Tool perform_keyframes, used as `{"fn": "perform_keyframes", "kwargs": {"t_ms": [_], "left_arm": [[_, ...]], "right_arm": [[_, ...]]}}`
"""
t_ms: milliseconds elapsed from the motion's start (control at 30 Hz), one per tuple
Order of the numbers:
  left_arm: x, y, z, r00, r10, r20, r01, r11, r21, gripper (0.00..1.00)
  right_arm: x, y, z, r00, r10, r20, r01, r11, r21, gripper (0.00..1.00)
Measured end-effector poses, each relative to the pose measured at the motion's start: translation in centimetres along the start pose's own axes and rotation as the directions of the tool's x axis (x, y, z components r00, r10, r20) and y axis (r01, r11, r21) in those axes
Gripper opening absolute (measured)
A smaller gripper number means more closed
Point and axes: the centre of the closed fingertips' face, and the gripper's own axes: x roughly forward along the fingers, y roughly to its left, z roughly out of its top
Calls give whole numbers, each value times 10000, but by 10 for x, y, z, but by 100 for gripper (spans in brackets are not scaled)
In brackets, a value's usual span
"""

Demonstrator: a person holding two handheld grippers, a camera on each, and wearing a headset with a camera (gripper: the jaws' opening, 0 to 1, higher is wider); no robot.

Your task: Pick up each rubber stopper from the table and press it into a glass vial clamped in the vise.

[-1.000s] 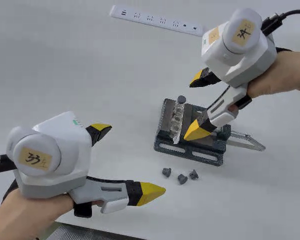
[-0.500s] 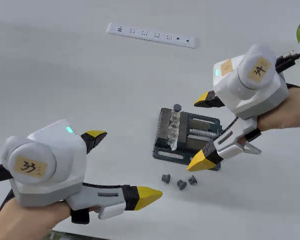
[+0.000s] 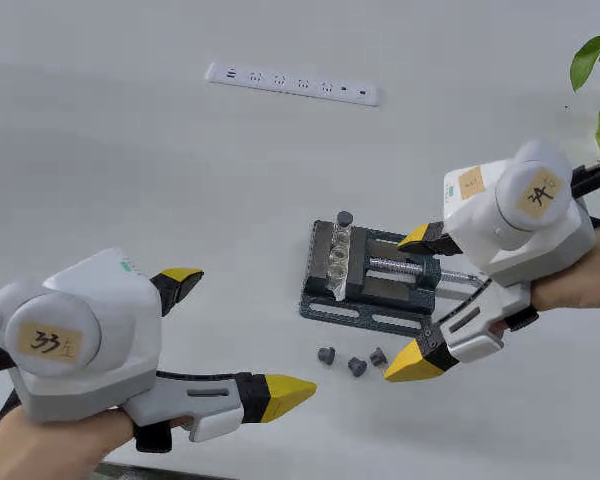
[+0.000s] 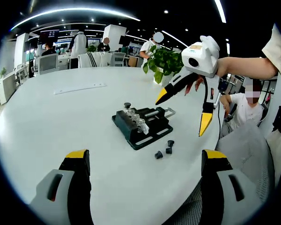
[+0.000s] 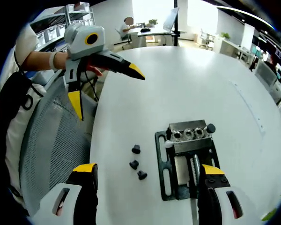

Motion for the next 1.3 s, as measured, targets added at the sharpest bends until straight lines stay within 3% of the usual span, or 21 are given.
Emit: {"fn": "perform_keyframes", "kwargs": {"t_ms": [200, 500, 833, 1133, 1300], "left_arm": [[-2, -1, -4, 10000, -22, -58, 22, 10000, 56, 99], [-6, -6, -8, 10000, 1, -58, -1, 10000, 28, 99], [-9, -10, -12, 10000, 64, -67, -64, 10000, -50, 99], [-7, -15, -15, 9999, -29, -156, 28, 10000, -60, 98], [-7, -15, -16, 9998, -11, -173, 9, 9999, -118, 98]], "right_arm": [[9, 9, -6, 9999, 8, 170, -8, 10000, 12, 81], [17, 17, -16, 9990, 395, 223, -377, 9966, -736, 67], [29, 15, -31, 9972, 645, -379, -697, 9849, -1585, 41], [40, 13, -41, 9926, 752, -956, -960, 9672, -2351, 29], [42, 11, -39, 9917, 891, -924, -1093, 9636, -2439, 23]]}}
